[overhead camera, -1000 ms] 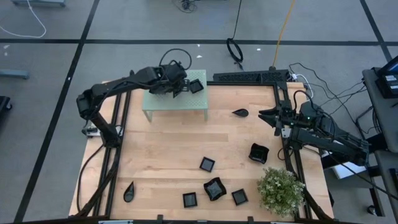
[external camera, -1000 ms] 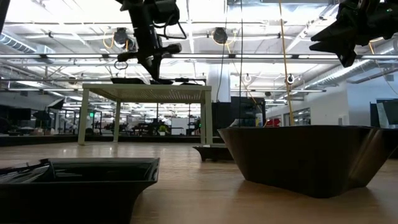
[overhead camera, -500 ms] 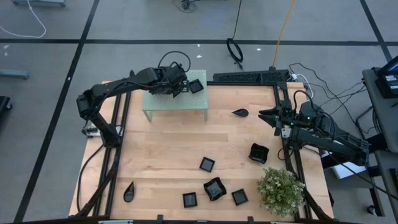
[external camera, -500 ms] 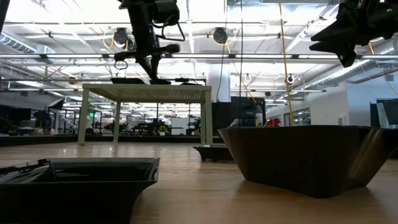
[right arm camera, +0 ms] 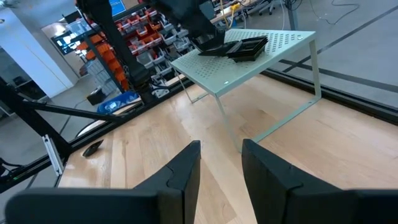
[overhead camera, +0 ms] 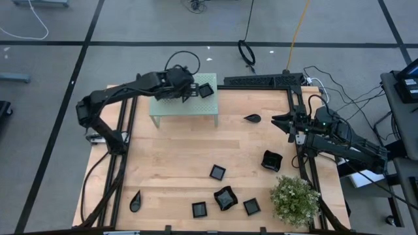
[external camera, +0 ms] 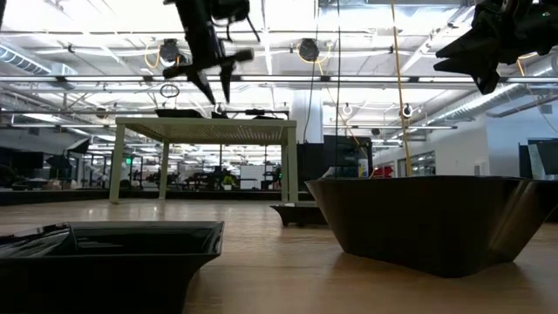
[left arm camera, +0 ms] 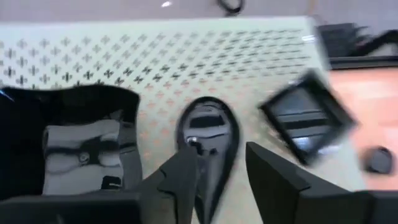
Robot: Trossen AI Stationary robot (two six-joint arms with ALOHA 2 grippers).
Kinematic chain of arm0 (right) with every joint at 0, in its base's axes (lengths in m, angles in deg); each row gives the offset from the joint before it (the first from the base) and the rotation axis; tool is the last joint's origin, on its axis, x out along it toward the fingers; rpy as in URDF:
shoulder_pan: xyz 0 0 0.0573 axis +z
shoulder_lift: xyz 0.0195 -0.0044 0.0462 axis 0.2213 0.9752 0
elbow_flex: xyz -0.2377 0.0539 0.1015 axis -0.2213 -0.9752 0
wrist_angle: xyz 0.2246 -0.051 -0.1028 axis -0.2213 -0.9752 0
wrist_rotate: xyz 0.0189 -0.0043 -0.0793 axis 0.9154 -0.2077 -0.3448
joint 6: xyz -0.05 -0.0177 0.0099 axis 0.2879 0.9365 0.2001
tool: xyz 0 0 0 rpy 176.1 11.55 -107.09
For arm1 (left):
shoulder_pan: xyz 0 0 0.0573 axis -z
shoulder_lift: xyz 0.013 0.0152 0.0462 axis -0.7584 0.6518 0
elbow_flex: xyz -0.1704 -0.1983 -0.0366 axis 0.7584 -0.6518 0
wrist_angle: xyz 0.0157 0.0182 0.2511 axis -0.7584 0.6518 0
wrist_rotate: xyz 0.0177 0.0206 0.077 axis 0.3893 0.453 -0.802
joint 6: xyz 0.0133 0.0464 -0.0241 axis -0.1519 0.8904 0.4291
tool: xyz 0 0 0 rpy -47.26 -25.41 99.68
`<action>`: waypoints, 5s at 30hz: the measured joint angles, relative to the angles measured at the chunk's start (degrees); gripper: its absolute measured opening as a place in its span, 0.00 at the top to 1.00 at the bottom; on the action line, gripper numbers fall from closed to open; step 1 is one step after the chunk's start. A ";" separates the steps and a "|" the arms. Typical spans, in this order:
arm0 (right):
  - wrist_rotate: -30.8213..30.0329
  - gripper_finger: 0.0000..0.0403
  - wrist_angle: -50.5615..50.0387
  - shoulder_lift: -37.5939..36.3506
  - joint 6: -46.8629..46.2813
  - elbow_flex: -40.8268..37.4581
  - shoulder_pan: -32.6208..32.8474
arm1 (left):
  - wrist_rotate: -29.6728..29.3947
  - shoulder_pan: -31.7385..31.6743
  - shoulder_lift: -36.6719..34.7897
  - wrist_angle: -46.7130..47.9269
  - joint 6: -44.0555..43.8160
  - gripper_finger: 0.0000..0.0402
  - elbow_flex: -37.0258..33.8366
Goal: Pick & Place Mini shaped plates
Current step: Stack the drop shaped plate on top of the stacked drop shaped plates on the shelf
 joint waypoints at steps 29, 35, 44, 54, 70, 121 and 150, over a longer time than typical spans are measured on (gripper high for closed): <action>0.00 0.74 0.01 -0.01 0.00 0.00 -0.01 | 33.76 54.95 -9.11 24.44 -32.17 0.62 -15.79; 0.01 0.74 0.01 -0.01 0.00 0.00 0.01 | 37.82 64.97 -9.06 4.57 -47.81 0.62 -25.88; 0.01 0.74 0.02 -0.01 0.00 0.00 0.00 | 37.23 75.12 -9.06 -13.30 -70.63 0.62 -36.12; 0.00 0.74 0.00 -0.01 0.00 0.00 -0.01 | 34.01 78.80 -9.06 -16.67 -84.57 0.62 -40.45; 0.01 0.74 0.02 0.01 0.00 0.00 0.01 | 34.42 78.43 0.67 -24.37 -83.86 0.62 -41.70; 0.01 0.74 0.00 0.01 0.00 0.00 -0.01 | 13.55 30.48 5.99 -16.46 94.79 0.91 -32.79; 0.01 0.74 0.00 0.01 0.00 -0.02 -0.01 | 16.69 38.24 -8.62 -10.75 8.46 0.63 -32.70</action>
